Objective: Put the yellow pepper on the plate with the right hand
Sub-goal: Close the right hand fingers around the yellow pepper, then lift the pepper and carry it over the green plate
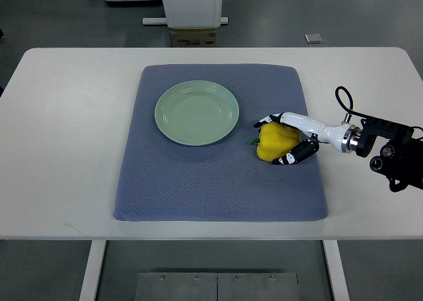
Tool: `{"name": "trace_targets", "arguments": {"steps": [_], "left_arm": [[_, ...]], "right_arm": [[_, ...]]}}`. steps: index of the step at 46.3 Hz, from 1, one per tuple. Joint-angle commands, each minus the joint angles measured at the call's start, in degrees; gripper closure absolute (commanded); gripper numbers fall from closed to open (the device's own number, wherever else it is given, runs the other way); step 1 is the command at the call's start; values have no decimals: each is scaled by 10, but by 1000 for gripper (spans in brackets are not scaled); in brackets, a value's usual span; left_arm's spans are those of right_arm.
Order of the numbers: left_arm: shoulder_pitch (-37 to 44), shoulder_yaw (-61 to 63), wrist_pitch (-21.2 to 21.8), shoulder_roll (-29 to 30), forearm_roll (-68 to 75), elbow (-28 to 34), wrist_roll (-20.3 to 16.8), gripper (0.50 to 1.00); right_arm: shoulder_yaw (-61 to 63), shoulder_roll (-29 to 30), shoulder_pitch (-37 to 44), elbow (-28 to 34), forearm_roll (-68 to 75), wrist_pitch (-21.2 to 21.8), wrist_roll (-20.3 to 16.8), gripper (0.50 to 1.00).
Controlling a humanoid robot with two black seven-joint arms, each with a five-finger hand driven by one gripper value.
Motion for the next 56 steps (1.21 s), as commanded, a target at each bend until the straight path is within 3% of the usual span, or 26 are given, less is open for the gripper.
{"name": "trace_targets", "arguments": {"steps": [1,3,4,28,56], "left_arm": [[0,0,0,0,0,1,0,500],[0,0,0,0,0,1,0,500],[0,0,0,0,0,1,0,500],[1,0,0,0,0,1,0,500],[0,0,0,0,0,0,0,500]], "right_arm": [[1,-1,0,0,0,0,-1,908],[1,-1,1,0,0,0,-1,985],[1,-1,1,0,0,0,-2,1000],[53,4,18,-11,17,0,-27,1000],[55,155,88,-134,70,0,-66,1000]]}}
